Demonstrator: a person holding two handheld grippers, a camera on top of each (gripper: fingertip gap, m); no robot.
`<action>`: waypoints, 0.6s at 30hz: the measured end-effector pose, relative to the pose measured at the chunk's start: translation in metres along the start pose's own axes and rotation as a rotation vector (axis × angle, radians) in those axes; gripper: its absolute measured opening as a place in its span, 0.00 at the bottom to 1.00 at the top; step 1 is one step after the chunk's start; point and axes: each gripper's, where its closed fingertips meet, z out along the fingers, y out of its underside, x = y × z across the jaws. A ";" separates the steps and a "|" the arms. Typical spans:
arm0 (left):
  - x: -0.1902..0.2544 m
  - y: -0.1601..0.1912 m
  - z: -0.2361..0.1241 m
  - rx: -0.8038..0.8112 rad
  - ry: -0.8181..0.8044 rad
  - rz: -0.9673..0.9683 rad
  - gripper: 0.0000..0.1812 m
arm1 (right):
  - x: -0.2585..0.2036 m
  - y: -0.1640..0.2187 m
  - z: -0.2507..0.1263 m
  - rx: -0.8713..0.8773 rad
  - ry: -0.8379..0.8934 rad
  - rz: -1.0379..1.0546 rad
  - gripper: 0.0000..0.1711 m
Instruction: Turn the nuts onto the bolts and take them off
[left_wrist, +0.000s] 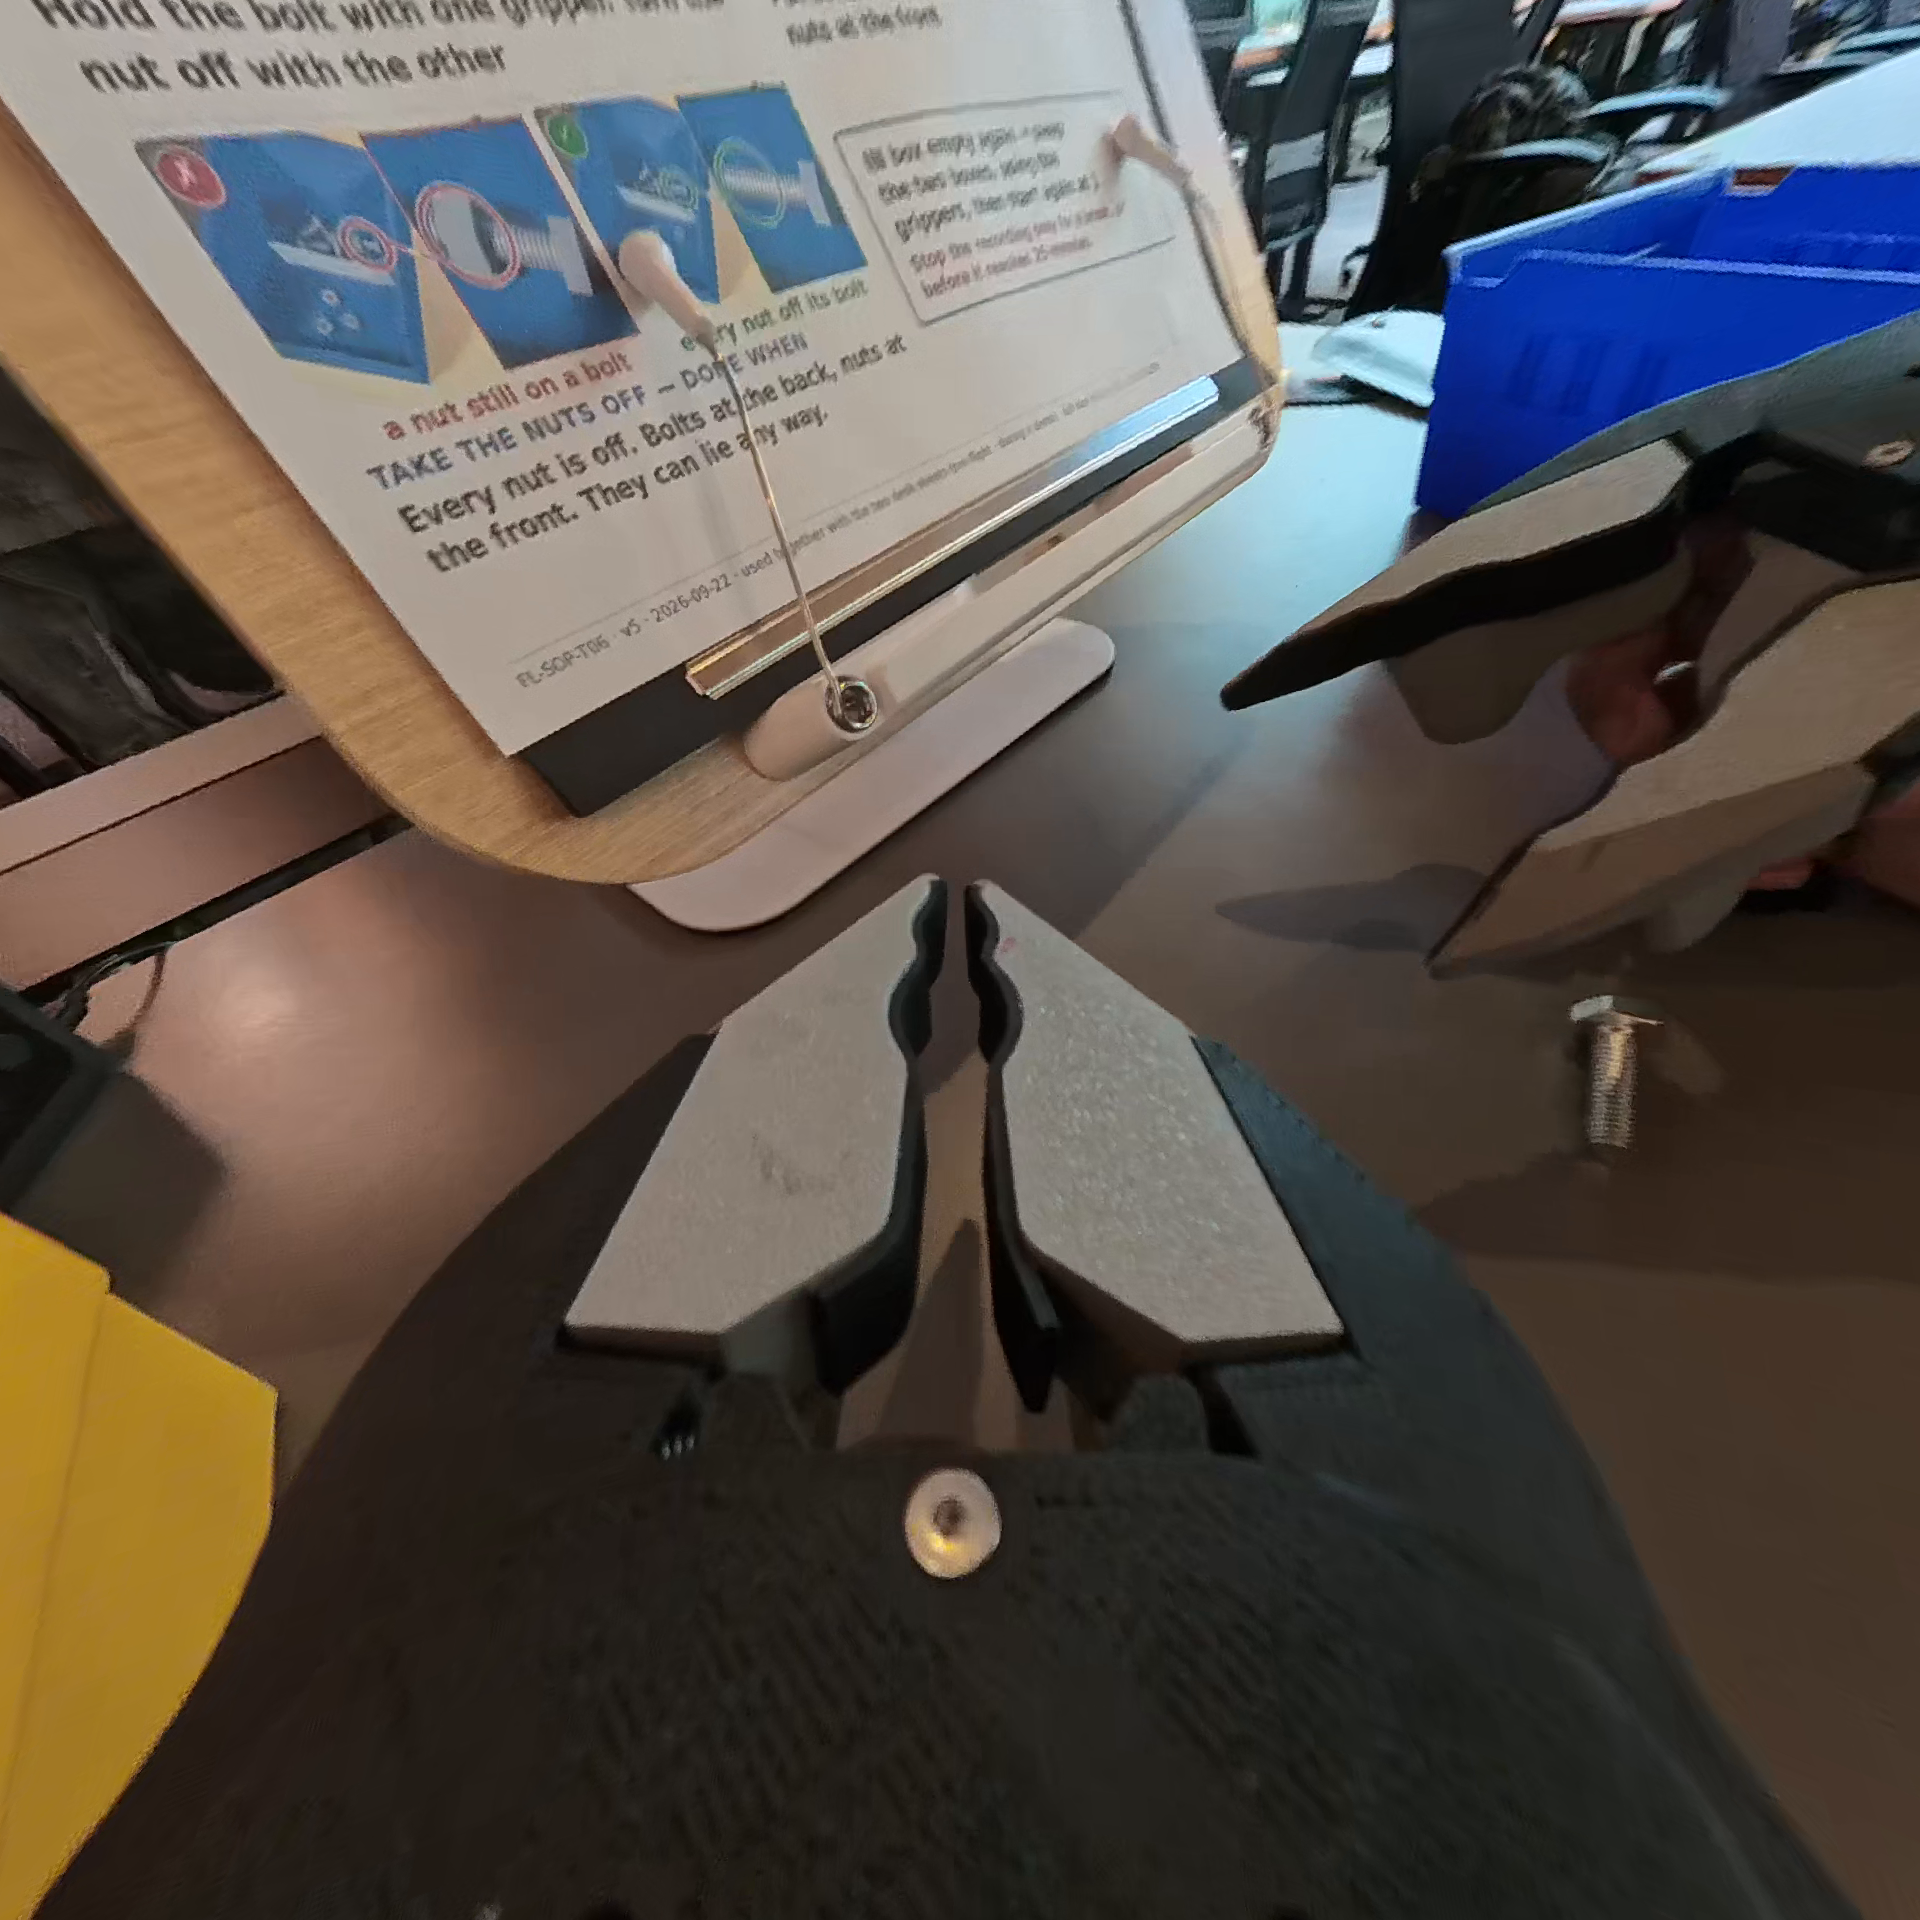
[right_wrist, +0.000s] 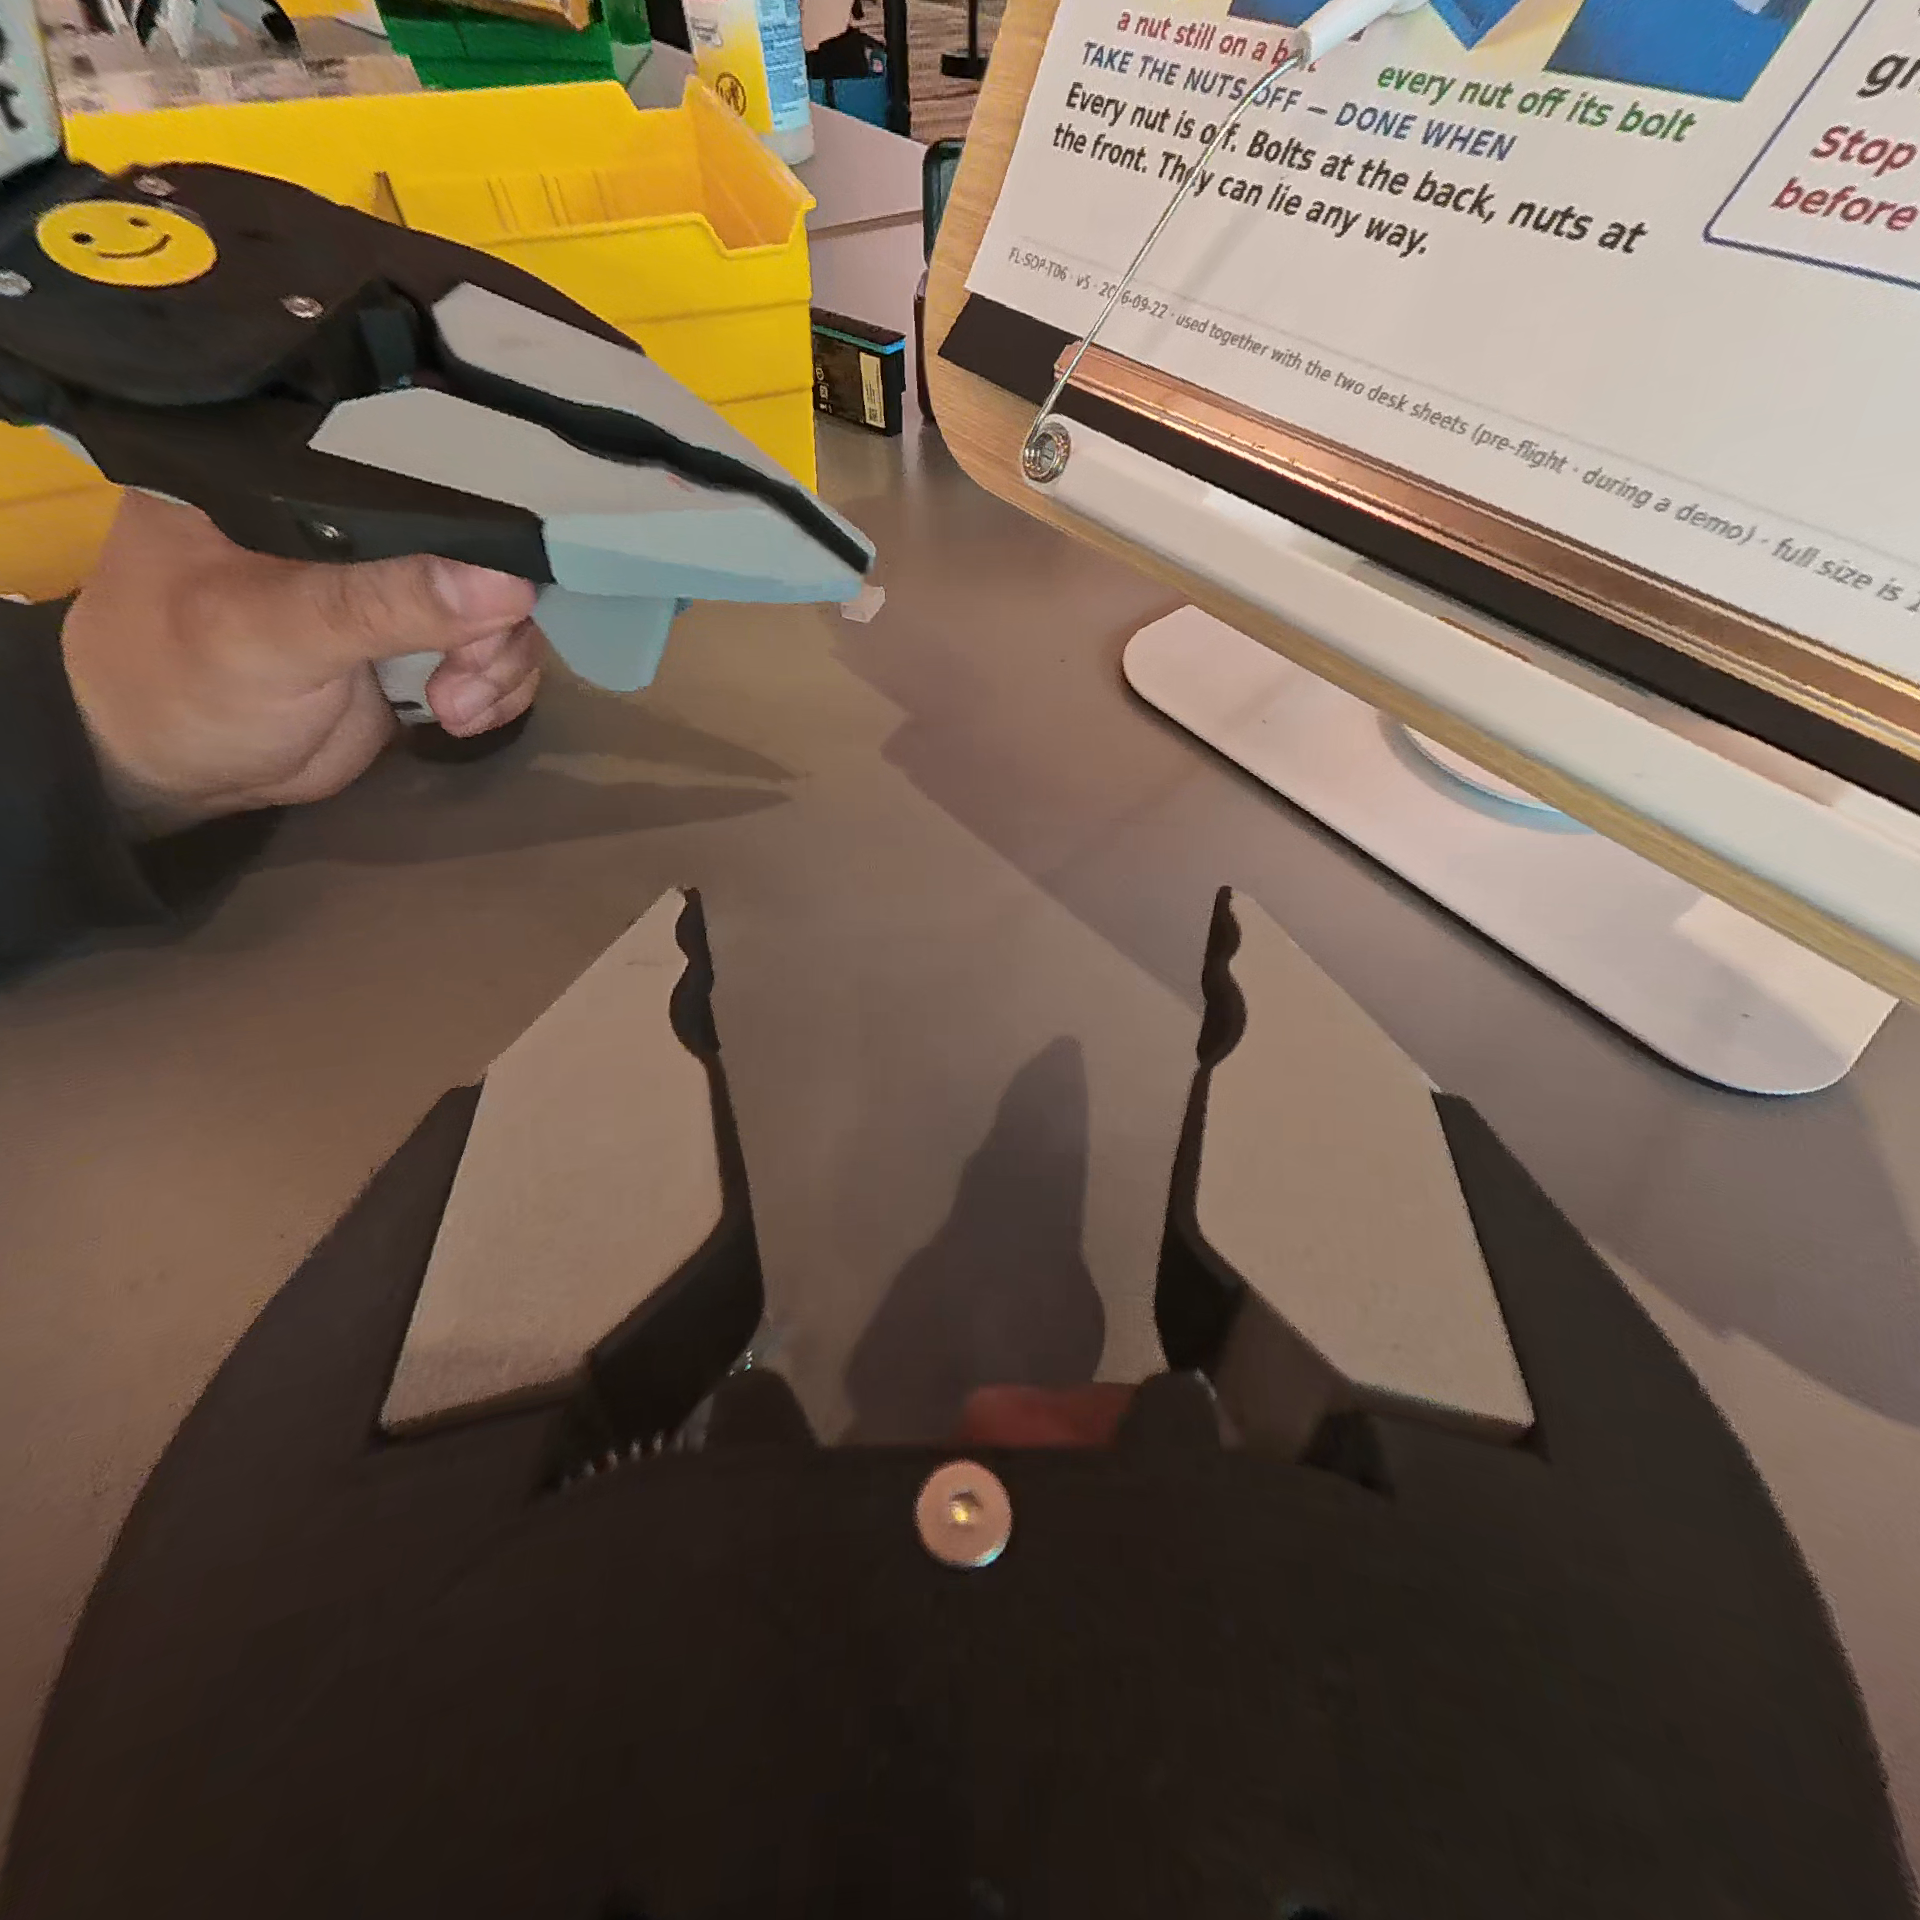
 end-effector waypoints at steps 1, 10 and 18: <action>0.003 -0.002 0.000 0.010 0.020 -0.007 0.01 | 0.000 0.000 0.000 -0.002 0.003 -0.003 0.54; 0.003 0.003 0.008 -0.029 0.076 -0.113 0.03 | 0.004 -0.003 -0.002 0.024 -0.001 0.036 0.49; 0.016 0.003 0.011 -0.042 0.100 -0.055 0.03 | -0.003 -0.008 -0.010 0.075 -0.019 0.061 0.43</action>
